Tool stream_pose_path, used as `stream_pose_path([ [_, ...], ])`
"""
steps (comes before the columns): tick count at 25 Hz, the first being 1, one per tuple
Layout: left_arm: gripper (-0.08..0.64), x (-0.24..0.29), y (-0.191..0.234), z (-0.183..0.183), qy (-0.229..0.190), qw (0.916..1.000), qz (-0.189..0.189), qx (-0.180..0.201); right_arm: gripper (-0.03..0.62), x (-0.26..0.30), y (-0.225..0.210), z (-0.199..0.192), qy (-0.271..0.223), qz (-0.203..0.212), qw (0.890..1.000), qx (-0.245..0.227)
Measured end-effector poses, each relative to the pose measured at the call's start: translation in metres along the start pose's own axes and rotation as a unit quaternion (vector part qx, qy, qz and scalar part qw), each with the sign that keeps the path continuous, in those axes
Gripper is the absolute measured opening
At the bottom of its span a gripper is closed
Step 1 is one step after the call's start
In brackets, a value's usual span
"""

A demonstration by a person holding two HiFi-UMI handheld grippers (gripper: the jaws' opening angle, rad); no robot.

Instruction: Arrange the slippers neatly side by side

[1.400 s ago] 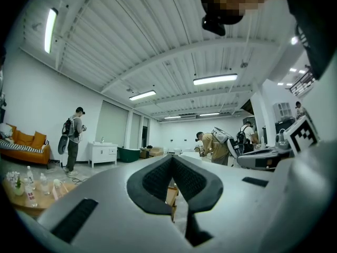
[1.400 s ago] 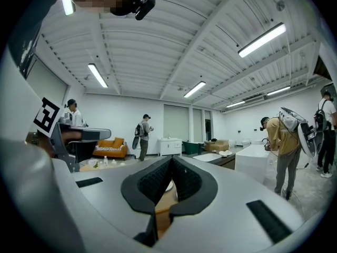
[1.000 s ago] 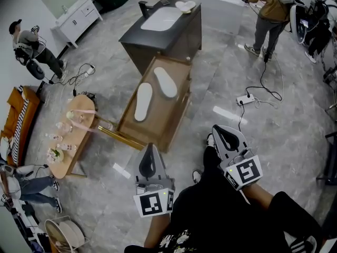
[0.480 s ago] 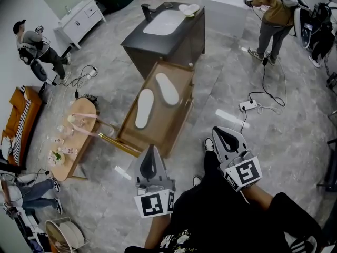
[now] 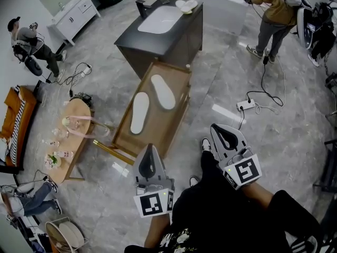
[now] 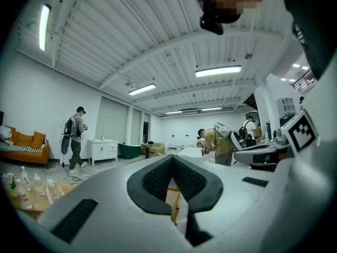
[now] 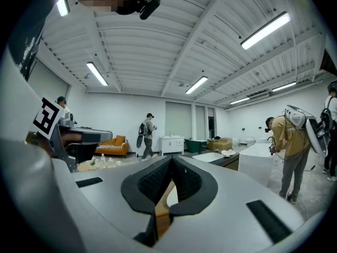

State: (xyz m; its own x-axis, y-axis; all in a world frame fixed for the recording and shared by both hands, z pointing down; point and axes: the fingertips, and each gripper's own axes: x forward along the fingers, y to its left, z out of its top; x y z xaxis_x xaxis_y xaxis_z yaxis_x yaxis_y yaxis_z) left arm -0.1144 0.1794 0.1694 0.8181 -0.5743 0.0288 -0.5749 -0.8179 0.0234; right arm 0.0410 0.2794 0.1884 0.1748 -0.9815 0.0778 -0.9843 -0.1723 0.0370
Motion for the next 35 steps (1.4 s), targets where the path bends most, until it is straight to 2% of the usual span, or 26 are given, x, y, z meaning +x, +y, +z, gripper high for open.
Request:
stream_pose_path([
  [20,0.002,0.096,0.021,-0.006,0.019,0.9996,0.02,-0.004,-0.002,0.093,-0.05,0.0,0.009,0.033,0.999,-0.001],
  [30,0.002,0.148,0.01,0.008,0.01,0.9995,0.029,0.005,-0.002,0.128,-0.096,0.009,0.0,0.042,0.999,0.005],
  [35,0.002,0.172,0.003,0.006,0.007,0.9989,0.046,0.005,-0.002,0.147,-0.12,0.004,0.004,0.058,0.998,0.005],
])
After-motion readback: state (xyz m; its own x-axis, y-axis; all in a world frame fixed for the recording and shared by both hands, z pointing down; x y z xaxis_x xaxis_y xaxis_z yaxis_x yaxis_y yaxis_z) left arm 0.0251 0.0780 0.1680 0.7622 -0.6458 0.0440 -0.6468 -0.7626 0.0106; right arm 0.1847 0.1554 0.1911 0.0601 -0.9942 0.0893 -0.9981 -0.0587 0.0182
